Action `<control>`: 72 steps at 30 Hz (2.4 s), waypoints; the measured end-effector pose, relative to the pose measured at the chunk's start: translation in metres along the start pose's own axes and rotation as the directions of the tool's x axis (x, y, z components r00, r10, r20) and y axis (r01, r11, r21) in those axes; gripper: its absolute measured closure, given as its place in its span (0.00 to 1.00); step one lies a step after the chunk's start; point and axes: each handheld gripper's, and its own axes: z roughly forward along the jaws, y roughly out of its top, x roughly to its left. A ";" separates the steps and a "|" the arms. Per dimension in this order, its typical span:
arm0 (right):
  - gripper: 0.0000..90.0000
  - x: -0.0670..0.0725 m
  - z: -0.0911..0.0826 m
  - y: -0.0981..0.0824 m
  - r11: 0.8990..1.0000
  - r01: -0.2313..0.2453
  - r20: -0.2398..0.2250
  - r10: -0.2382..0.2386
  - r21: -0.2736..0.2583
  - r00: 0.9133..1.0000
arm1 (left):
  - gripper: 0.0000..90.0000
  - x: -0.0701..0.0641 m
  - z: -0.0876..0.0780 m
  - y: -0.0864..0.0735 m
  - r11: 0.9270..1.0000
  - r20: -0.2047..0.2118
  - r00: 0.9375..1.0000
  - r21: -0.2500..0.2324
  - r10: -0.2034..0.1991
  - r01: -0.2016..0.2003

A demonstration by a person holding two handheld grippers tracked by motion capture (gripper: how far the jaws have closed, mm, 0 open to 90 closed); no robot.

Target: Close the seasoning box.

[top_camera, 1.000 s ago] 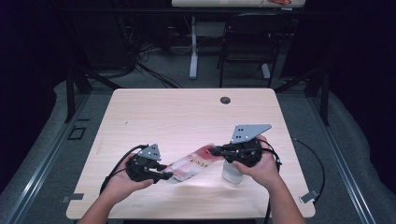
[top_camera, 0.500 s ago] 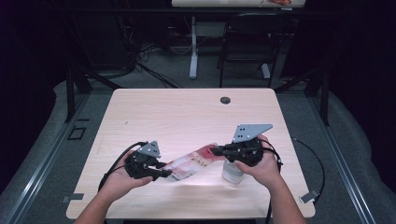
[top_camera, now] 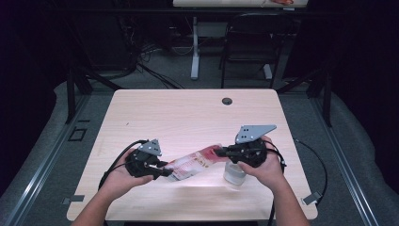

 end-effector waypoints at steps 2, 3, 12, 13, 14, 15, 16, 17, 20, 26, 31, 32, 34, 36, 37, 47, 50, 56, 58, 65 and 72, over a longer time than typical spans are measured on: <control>1.00 -0.001 0.000 -0.001 1.000 -0.005 0.003 0.005 0.000 1.000 | 0.80 0.001 -0.001 0.001 1.000 0.000 1.000 0.000 0.004 -0.004; 1.00 -0.001 0.000 -0.001 1.000 -0.005 0.003 0.005 0.001 1.000 | 0.80 0.001 -0.001 0.001 1.000 0.001 1.000 -0.003 0.001 -0.001; 1.00 -0.006 -0.003 -0.005 1.000 -0.022 0.011 0.022 0.006 1.000 | 0.80 0.003 -0.005 0.008 1.000 -0.003 1.000 -0.004 0.008 -0.008; 1.00 -0.006 -0.003 -0.005 1.000 -0.022 0.011 0.022 0.005 1.000 | 0.80 0.003 -0.005 0.009 1.000 -0.002 1.000 -0.005 0.009 -0.009; 1.00 -0.007 -0.003 -0.006 1.000 -0.024 0.013 0.024 0.006 1.000 | 0.80 0.003 -0.005 0.009 1.000 -0.002 1.000 -0.006 0.010 -0.010; 0.99 -0.007 -0.004 -0.006 1.000 -0.026 0.011 0.026 0.005 1.000 | 0.80 0.003 -0.005 0.010 1.000 -0.001 1.000 -0.008 0.007 -0.007; 0.99 -0.007 -0.004 -0.007 1.000 -0.030 0.011 0.030 0.005 0.999 | 0.80 0.003 -0.006 0.010 1.000 -0.001 1.000 -0.009 0.010 -0.010; 0.99 -0.008 -0.004 -0.007 1.000 -0.030 0.012 0.030 0.007 0.999 | 0.80 0.003 -0.006 0.010 1.000 0.001 1.000 -0.011 0.010 -0.010; 0.99 -0.009 -0.004 -0.008 0.999 -0.034 0.014 0.034 0.007 0.999 | 0.81 0.003 -0.006 0.011 1.000 -0.001 1.000 -0.015 0.008 -0.008; 0.99 -0.011 -0.004 -0.010 0.999 -0.039 0.013 0.039 0.014 0.999 | 0.81 0.004 -0.007 0.012 1.000 0.003 1.000 -0.016 0.009 -0.009; 0.99 -0.011 -0.004 -0.010 0.999 -0.041 0.012 0.041 0.012 0.999 | 0.81 0.005 -0.009 0.013 1.000 0.001 1.000 -0.019 0.008 -0.008; 0.99 -0.011 -0.004 -0.010 0.999 -0.041 0.012 0.041 0.011 0.999 | 0.81 0.005 -0.009 0.014 1.000 0.001 1.000 -0.021 0.009 -0.009; 0.99 -0.011 -0.005 -0.011 0.999 -0.043 0.011 0.042 0.010 0.999 | 0.81 0.005 -0.009 0.014 1.000 0.002 1.000 -0.020 0.009 -0.008; 0.99 -0.011 -0.005 -0.011 0.999 -0.042 0.011 0.041 0.012 0.999 | 0.81 0.005 -0.010 0.015 1.000 0.001 1.000 -0.019 0.011 -0.011; 0.99 -0.012 -0.006 -0.011 0.999 -0.040 0.011 0.040 0.014 0.999 | 0.81 0.005 -0.011 0.016 1.000 0.000 1.000 -0.019 0.012 -0.012; 0.99 -0.013 -0.009 -0.012 0.999 -0.049 0.020 0.049 0.007 0.999 | 0.82 0.004 -0.014 0.022 0.999 0.003 1.000 -0.026 0.020 -0.020; 0.99 -0.014 -0.010 -0.013 0.999 -0.051 0.024 0.051 0.007 0.998 | 0.82 0.004 -0.015 0.024 0.999 0.001 1.000 -0.028 0.023 -0.023; 0.99 -0.015 -0.013 -0.014 0.998 -0.057 0.031 0.057 0.003 0.998 | 0.82 0.004 -0.017 0.029 0.999 -0.001 1.000 -0.032 0.030 -0.030; 0.99 -0.015 -0.013 -0.014 0.998 -0.058 0.034 0.058 0.003 0.998 | 0.83 0.004 -0.017 0.030 0.999 0.002 1.000 -0.033 0.028 -0.028; 0.99 -0.017 -0.014 -0.016 0.998 -0.059 0.035 0.059 0.013 0.998 | 0.83 0.005 -0.019 0.034 0.999 0.004 1.000 -0.031 0.030 -0.030; 0.98 -0.019 -0.016 -0.016 0.998 -0.063 0.042 0.062 0.019 0.997 | 0.83 0.004 -0.023 0.040 0.999 0.001 0.999 -0.035 0.039 -0.039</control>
